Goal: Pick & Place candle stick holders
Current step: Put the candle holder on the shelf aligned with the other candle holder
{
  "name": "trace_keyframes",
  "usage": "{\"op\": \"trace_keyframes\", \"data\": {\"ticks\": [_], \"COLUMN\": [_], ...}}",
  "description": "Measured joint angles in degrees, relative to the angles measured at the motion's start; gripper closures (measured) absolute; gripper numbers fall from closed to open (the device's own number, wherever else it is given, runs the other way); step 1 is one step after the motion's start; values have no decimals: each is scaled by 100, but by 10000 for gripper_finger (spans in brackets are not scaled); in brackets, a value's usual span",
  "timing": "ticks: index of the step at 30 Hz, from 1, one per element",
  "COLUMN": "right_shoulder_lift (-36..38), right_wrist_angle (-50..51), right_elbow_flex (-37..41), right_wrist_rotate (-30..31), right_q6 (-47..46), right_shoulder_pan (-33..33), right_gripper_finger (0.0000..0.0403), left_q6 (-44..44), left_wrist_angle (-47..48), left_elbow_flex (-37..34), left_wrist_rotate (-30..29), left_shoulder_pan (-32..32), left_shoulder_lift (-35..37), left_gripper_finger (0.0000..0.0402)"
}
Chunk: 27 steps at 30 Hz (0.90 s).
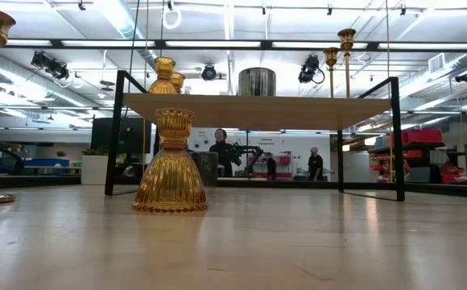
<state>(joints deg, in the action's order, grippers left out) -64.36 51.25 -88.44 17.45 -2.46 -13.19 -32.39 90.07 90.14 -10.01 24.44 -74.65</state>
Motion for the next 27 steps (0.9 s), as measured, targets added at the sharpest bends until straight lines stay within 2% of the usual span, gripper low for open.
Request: {"op": "trace_keyframes", "data": {"ticks": [6, 13, 19, 27], "right_shoulder_lift": [0, 0, -6, -42], "right_wrist_angle": [-5, -53, -64, -67], "right_elbow_flex": [0, 0, 0, 0], "right_wrist_rotate": [7, 7, 7, 7], "right_q6": [0, -58, -118, -136], "right_shoulder_pan": [2, 0, 0, 1], "right_gripper_finger": [399, 399, 399, 399], "left_q6": [-102, 170, 173, 180], "left_wrist_angle": [-16, -164, -292, -732], "left_elbow_flex": [-473, -534, -555, -1120], "left_wrist_rotate": [265, 596, 585, 703], "left_shoulder_pan": [63, 123, 121, 287], "left_shoulder_lift": [94, 84, 79, 52], "left_gripper_finger": [164, 79, 47, 42]}}
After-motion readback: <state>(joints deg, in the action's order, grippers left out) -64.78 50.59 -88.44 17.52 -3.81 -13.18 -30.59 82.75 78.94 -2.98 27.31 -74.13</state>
